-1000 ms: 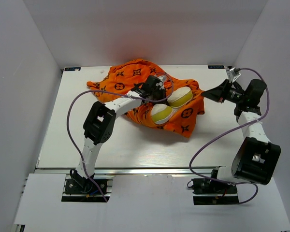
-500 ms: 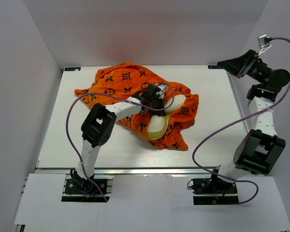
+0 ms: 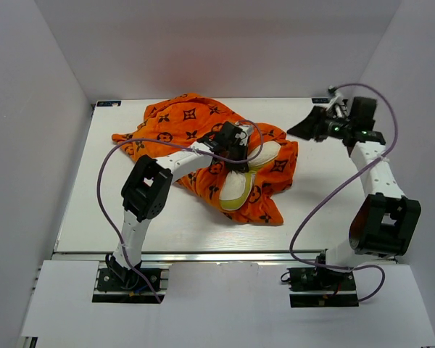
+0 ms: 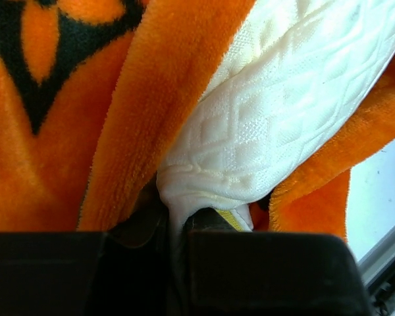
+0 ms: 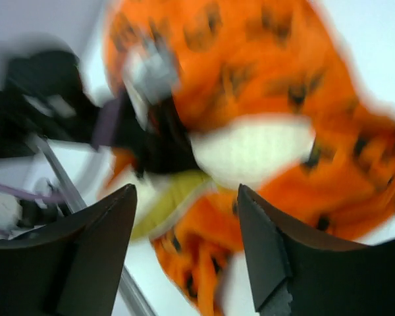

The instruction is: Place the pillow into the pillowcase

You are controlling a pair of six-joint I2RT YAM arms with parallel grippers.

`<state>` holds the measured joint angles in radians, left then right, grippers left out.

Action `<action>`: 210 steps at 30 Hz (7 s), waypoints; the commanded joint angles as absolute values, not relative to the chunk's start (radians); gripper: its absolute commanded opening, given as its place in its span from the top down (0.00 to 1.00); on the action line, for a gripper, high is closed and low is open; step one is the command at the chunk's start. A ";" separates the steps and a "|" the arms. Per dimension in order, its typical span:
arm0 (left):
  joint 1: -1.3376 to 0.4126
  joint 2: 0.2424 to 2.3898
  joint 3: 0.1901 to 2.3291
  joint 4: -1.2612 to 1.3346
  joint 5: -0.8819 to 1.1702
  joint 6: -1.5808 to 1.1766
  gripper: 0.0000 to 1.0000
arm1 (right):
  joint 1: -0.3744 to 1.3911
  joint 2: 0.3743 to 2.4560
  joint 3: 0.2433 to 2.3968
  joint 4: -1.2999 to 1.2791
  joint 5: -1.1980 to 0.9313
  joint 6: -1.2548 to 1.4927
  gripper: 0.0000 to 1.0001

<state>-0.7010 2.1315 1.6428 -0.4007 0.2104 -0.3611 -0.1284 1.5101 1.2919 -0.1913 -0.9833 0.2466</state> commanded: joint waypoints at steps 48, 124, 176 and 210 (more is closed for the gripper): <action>-0.684 2.230 1.640 -0.612 0.135 -0.480 1.00 | 0.055 1.246 1.120 0.051 -1.469 0.356 1.00; -0.545 1.991 1.825 -0.515 0.405 -0.577 0.50 | 0.313 1.441 1.124 -0.459 -0.323 0.201 0.29; -0.632 2.132 1.661 -0.457 0.336 -0.425 0.49 | 0.213 1.818 1.243 -0.430 -0.299 0.258 1.00; -0.629 2.327 1.499 -0.479 0.296 -0.503 0.54 | -0.002 1.500 1.486 0.942 -1.333 1.201 1.00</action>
<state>-0.6353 2.1887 1.6234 -0.1799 0.4709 -0.5735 -0.0170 1.5745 1.2541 0.6186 -1.3579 1.0576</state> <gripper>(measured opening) 0.460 0.012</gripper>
